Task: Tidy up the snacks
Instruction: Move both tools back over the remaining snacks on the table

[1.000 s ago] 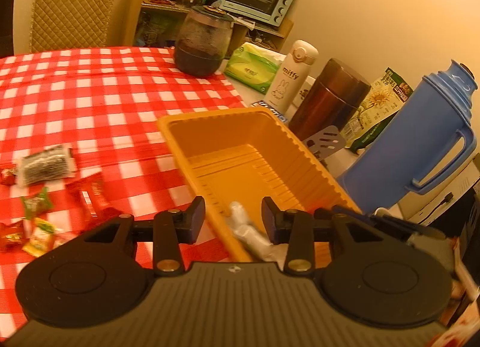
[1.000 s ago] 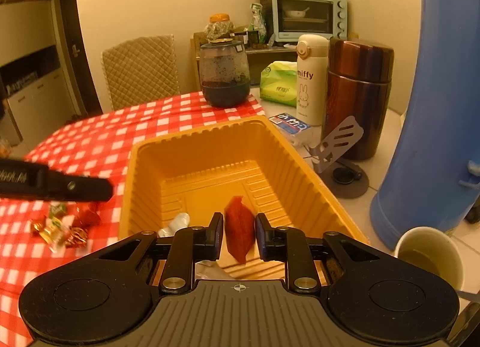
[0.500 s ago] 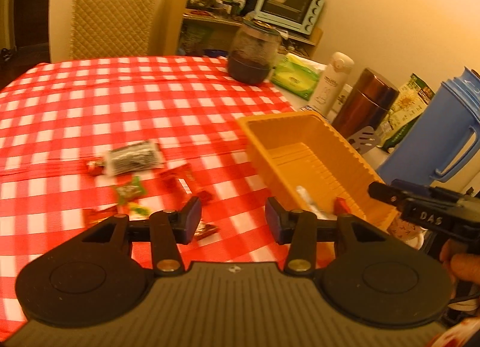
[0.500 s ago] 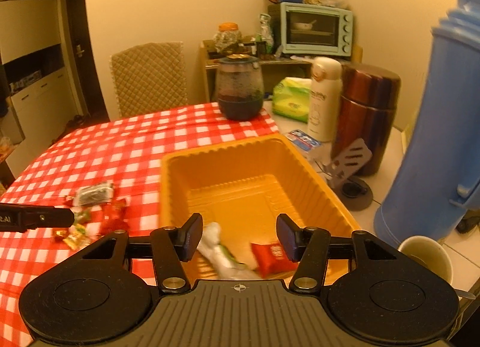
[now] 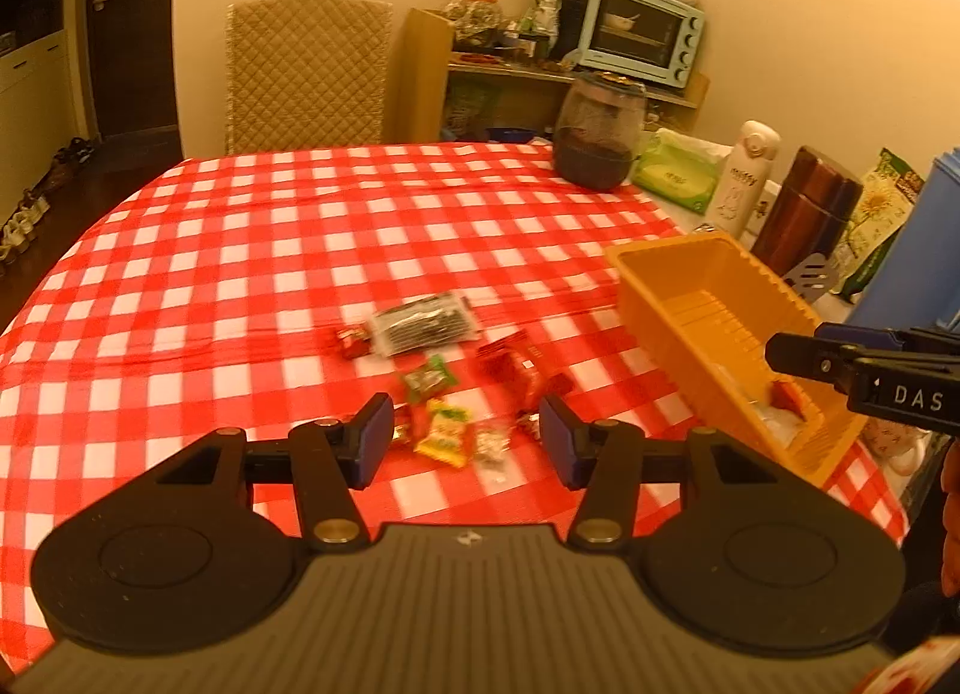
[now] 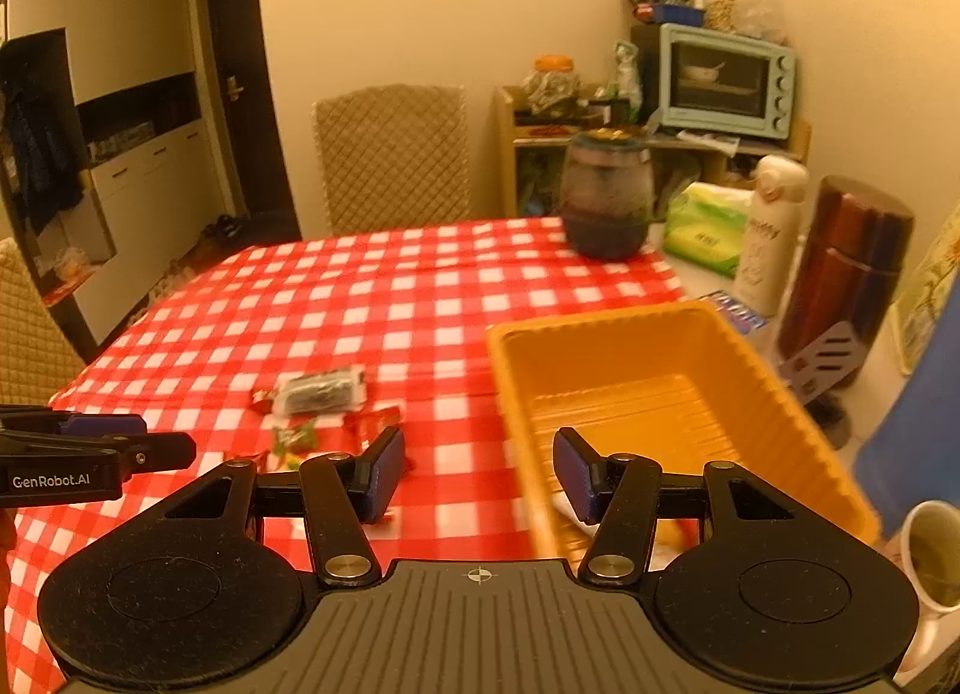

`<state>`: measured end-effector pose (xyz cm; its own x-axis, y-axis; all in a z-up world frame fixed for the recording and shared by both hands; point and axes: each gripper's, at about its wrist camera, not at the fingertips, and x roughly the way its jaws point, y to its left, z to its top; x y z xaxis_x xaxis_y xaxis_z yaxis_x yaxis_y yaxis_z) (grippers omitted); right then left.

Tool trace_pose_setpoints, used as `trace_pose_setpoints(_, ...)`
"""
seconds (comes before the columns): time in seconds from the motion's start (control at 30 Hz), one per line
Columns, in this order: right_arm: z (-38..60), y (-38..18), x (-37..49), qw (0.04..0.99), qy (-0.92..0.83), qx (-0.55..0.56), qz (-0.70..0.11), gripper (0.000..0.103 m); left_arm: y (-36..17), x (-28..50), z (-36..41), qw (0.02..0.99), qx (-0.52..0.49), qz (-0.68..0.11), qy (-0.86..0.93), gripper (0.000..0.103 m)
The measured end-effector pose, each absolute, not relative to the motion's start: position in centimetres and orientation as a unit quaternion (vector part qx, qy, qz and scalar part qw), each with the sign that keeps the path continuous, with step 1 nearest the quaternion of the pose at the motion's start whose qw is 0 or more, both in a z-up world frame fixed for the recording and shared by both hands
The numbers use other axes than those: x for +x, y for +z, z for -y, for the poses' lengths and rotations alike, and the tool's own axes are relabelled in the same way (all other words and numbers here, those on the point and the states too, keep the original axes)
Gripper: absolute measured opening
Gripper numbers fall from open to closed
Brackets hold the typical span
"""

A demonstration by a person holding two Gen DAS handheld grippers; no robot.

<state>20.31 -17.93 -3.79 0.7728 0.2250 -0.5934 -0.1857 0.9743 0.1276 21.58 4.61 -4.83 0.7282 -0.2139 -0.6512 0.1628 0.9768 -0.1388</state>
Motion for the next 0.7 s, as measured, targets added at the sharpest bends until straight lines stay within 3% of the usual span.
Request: trace_pose_setpoints(0.7,13.8,-12.8,24.1,0.907,0.158,0.037,-0.388,0.055,-11.6,24.0,-8.0,0.914,-0.021,-0.399,-0.067,0.054)
